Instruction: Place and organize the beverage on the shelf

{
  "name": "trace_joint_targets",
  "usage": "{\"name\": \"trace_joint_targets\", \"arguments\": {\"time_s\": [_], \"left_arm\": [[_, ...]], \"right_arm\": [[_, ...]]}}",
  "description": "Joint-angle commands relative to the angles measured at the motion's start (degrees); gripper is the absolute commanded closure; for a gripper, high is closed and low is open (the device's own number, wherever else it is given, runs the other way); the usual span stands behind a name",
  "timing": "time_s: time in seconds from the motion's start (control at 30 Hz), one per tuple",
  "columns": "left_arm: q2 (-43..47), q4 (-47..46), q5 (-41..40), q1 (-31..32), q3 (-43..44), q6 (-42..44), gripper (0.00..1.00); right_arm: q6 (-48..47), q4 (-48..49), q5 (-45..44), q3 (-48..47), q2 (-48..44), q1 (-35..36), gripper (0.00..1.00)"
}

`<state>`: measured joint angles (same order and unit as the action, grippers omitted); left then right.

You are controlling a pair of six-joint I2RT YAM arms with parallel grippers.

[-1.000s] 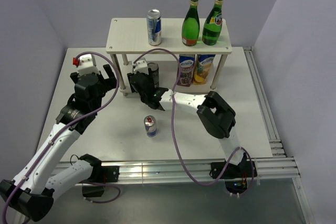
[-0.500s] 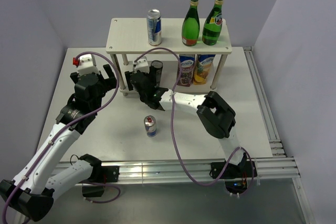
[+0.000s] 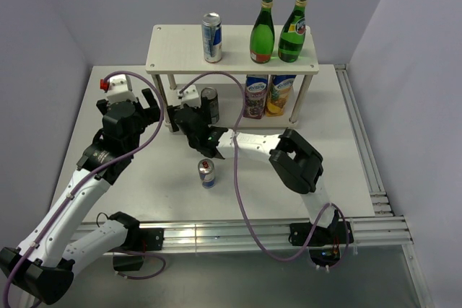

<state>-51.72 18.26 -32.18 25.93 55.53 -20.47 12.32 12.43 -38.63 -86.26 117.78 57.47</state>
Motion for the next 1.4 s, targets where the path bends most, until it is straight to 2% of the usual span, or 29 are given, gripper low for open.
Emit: {"name": "trace_joint_targets", "arguments": {"time_s": [0.0, 0.43, 0.57, 0.77, 0.87, 0.9, 0.97, 1.07, 1.13, 1.2, 1.23, 1.27, 1.3, 1.33, 1.37], "left_arm": [[1.1, -1.8, 0.3, -0.4, 1.5, -0.1, 0.01], [1.4, -1.8, 0.4, -0.3, 1.4, -0.1, 0.01], [1.5, -1.8, 0.4, -0.4, 1.4, -0.2, 0.01], [1.6, -1.8, 0.4, -0.4, 1.3, 0.0, 0.01], [1.4, -1.8, 0.4, -0.4, 1.3, -0.1, 0.01], [1.4, -1.8, 0.7, -0.4, 1.4, -0.1, 0.01], [1.4, -1.6, 1.5, -0.4, 1.5, -0.1, 0.01], [1.5, -0.6, 8.7, 0.0, 2.2, 0.2, 0.01], [2.1, 1.2, 20.3, 1.0, 3.2, 0.6, 0.01], [2.8, 3.2, 27.1, 2.9, 3.1, 0.7, 0.01], [3.5, 4.1, 28.7, 4.5, 2.5, 0.5, 0.01], [3.7, 5.1, 27.8, 6.6, 2.1, 0.0, 0.01], [4.0, 6.0, 26.2, 11.6, 1.7, -1.7, 0.01], [4.7, 7.5, 24.0, 14.5, 0.6, -3.0, 0.01], [5.2, 7.9, 18.3, 17.6, -0.2, -4.6, 0.01]], "right_arm": [[0.3, 1.6, -2.3, 0.9, -3.5, 0.9, 0.11], [3.2, -0.2, -5.9, 4.5, -8.3, 2.6, 0.10], [3.9, -1.3, -7.9, 6.4, -10.0, 4.3, 0.10], [6.6, -4.6, -14.4, 11.2, -17.5, 9.0, 0.10], [10.3, -10.4, -18.3, 13.9, -23.6, 13.9, 0.10], [14.0, -12.4, -18.9, 14.3, -27.0, 15.1, 0.10], [17.8, -20.8, -20.9, 16.2, -32.3, 19.2, 0.10], [24.7, -30.1, -24.4, 19.9, -37.6, 25.2, 0.10], [32.6, -40.3, -27.4, 21.0, -42.2, 27.7, 0.10], [40.2, -46.9, -28.5, 22.3, -46.4, 30.5, 0.10], [43.1, -54.0, -30.3, 22.4, -47.6, 31.3, 0.10], [48.9, -57.7, -31.1, 22.7, -49.8, 32.9, 0.10], [52.0, -61.1, -31.9, 22.8, -50.6, 33.6, 0.10], [55.2, -68.4, -33.2, 22.8, -51.3, 34.2, 0.10], [58.8, -72.2, -33.7, 22.8, -52.3, 35.2, 0.10]]}}
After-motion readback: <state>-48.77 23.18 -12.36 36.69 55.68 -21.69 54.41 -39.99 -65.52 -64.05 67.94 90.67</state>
